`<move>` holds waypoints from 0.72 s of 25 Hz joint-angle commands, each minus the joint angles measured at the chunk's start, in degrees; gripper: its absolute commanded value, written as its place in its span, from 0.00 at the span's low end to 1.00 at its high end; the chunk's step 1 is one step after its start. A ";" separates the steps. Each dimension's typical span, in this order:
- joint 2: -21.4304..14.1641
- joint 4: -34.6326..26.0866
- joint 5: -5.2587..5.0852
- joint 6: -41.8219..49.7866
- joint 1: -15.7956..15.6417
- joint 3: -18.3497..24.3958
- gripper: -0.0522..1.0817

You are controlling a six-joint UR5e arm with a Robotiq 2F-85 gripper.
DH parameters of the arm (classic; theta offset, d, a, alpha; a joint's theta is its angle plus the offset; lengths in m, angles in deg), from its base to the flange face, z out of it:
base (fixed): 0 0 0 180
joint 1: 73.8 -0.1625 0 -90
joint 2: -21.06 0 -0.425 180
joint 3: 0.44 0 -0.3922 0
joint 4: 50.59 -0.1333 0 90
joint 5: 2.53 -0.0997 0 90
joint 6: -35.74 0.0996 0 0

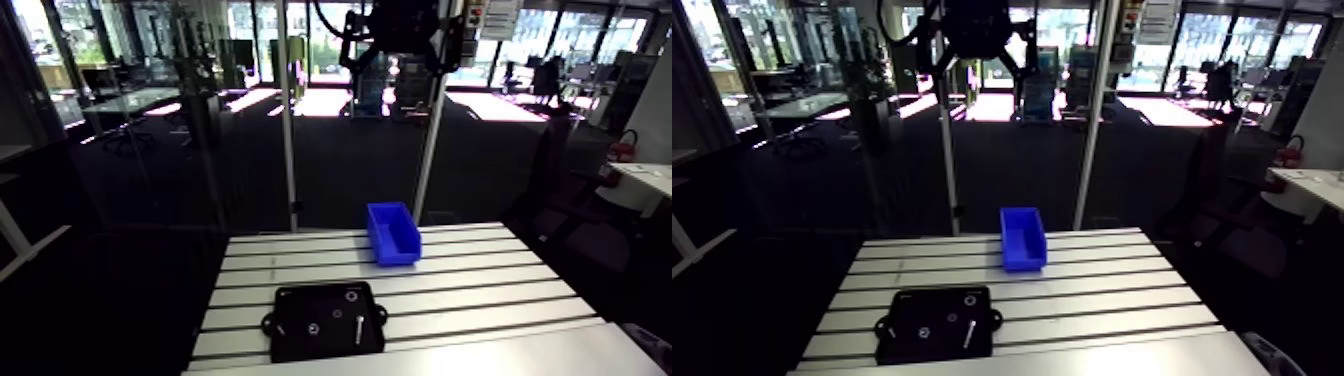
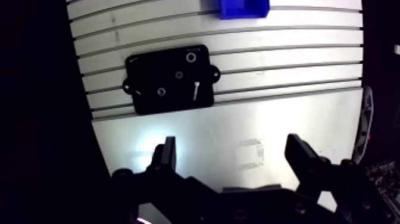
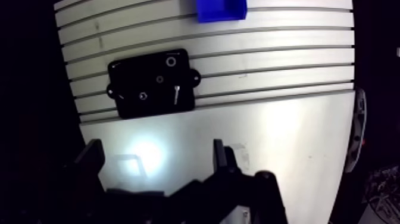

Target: Pick up the M10 bolt from the tray and put it into the blue bin.

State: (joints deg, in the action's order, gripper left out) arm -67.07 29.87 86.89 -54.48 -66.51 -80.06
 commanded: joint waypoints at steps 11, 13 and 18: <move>-0.16 3.25 -0.09 3.87 0.01 -5.41 0.05; -0.24 5.98 -0.35 3.78 0.01 -7.61 0.05; -0.42 10.11 -0.09 5.54 0.01 -12.80 0.05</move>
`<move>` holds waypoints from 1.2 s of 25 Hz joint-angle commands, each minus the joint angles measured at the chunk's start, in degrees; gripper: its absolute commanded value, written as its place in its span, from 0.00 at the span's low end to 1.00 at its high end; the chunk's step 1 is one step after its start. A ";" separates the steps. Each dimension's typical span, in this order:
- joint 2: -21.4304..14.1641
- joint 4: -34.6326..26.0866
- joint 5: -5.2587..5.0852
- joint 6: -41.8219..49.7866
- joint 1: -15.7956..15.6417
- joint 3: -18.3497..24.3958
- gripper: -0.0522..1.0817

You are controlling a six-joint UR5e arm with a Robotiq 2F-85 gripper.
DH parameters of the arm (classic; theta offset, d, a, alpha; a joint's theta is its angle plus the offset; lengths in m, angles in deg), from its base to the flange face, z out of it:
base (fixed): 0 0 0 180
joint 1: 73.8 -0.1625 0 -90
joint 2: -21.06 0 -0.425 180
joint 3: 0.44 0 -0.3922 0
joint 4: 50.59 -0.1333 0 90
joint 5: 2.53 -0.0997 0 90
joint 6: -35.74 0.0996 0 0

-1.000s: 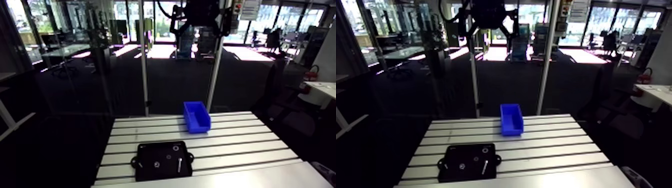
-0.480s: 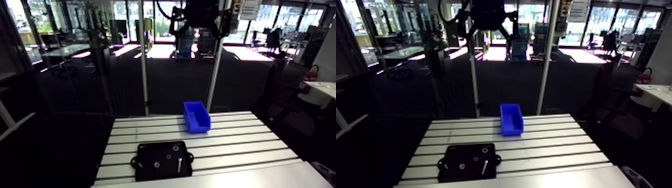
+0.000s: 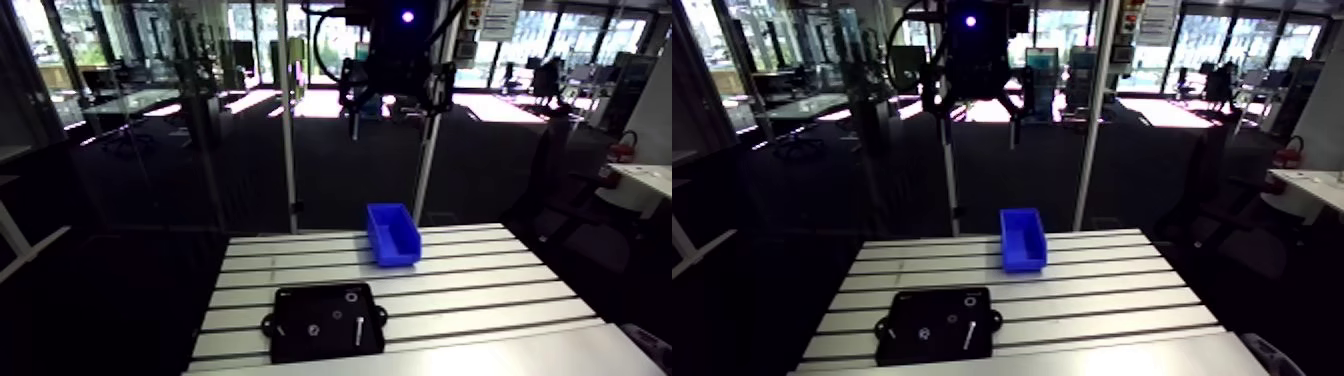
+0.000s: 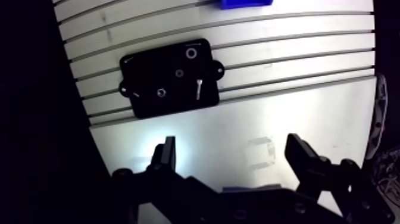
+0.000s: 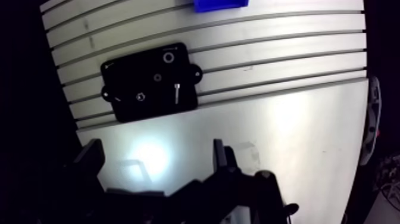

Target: Pick up the M10 bolt from the tray and put it into the blue bin.

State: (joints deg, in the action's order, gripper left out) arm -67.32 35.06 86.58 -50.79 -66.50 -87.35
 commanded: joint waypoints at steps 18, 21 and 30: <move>1.33 17.67 0.05 2.12 -0.44 -17.28 0.05; 1.33 19.52 0.14 2.12 -0.44 -19.39 0.05; 3.00 24.53 0.23 2.12 -0.62 -23.79 0.05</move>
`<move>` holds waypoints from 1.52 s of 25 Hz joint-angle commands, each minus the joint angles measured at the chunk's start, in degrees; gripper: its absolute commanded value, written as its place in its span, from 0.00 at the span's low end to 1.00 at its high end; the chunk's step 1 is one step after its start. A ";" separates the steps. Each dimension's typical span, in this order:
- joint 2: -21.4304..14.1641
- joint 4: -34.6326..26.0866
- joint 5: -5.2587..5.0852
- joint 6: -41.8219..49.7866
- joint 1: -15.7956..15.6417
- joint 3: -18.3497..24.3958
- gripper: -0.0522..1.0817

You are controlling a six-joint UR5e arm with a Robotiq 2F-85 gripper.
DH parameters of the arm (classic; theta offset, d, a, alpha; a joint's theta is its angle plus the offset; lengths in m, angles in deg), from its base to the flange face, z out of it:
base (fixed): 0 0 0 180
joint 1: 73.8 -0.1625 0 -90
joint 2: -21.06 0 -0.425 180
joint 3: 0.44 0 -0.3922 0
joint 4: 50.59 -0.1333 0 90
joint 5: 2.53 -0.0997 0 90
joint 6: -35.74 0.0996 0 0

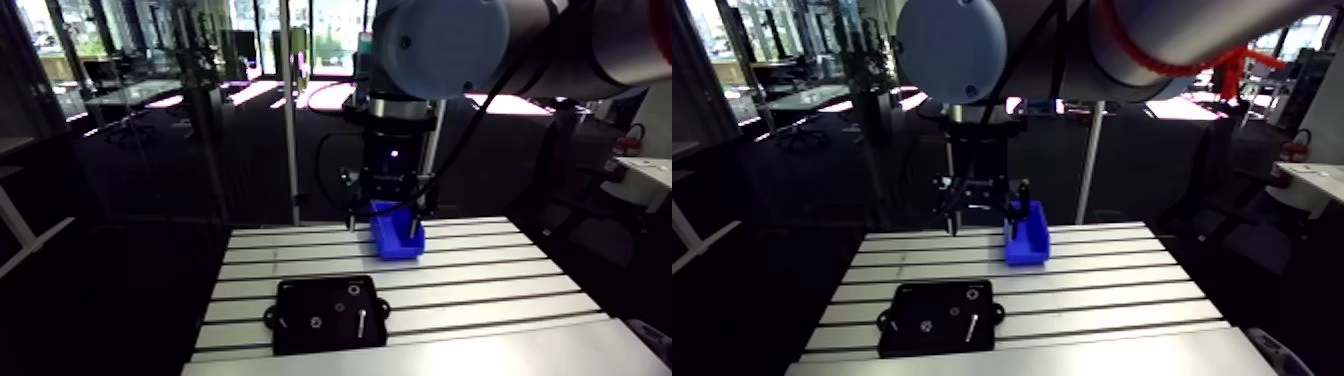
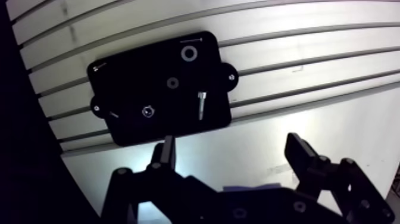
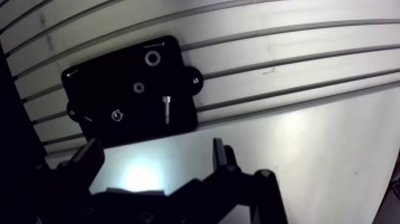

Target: Pick up the M10 bolt from the tray and put it into the blue bin.

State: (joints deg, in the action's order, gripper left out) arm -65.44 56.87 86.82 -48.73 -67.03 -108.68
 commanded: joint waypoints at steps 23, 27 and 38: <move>5.69 9.49 0.16 10.16 -4.04 -8.53 0.06; 6.04 11.07 0.16 10.08 -4.04 -9.23 0.16; 8.32 14.67 0.34 9.37 -4.22 -11.34 0.36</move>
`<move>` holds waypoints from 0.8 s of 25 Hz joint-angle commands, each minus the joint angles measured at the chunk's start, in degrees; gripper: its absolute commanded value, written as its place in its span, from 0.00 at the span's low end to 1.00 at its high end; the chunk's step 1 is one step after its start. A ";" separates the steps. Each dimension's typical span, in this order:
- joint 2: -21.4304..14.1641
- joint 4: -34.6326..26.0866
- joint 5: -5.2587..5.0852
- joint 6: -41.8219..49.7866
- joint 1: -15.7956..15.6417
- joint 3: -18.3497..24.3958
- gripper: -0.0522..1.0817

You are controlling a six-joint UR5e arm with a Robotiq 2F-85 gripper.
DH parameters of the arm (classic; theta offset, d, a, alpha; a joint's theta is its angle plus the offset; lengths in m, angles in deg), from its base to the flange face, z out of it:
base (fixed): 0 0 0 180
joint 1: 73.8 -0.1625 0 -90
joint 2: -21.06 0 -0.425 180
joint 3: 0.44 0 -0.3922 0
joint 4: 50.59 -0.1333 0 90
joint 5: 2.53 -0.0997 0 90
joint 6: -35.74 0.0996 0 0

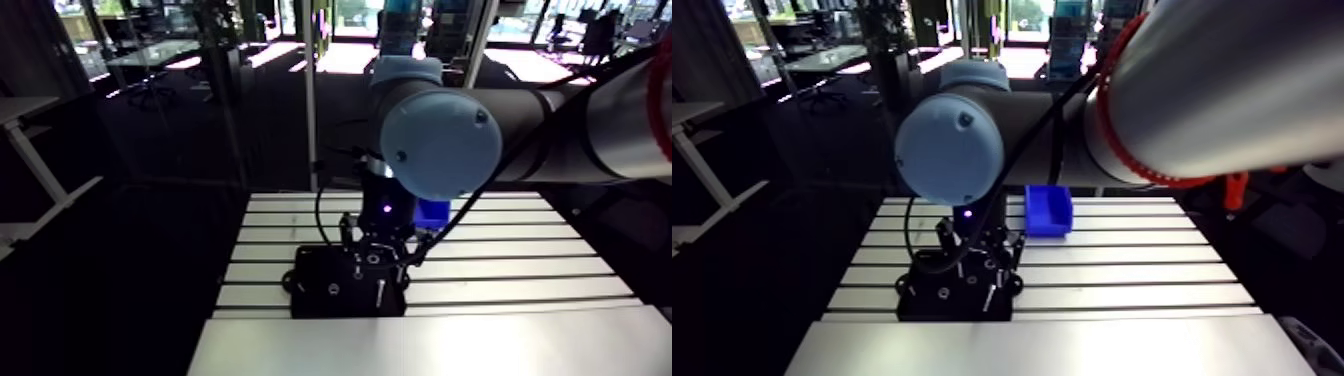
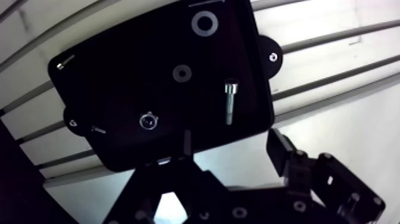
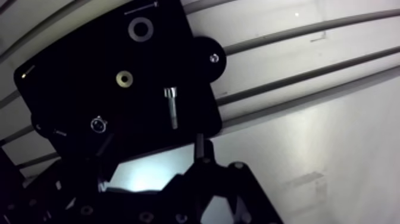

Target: Pick up the M10 bolt from the tray and put it into the blue bin.

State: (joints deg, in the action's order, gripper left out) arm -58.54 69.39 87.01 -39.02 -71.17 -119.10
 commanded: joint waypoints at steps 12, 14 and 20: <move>2.83 3.91 0.24 -0.61 -0.17 -1.62 0.45; 2.83 3.91 0.24 -0.61 -0.17 -1.62 0.46; 3.18 4.44 0.33 -0.69 -0.17 -1.71 0.49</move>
State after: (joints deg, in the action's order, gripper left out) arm -55.54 73.29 87.28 -39.66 -71.33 -120.77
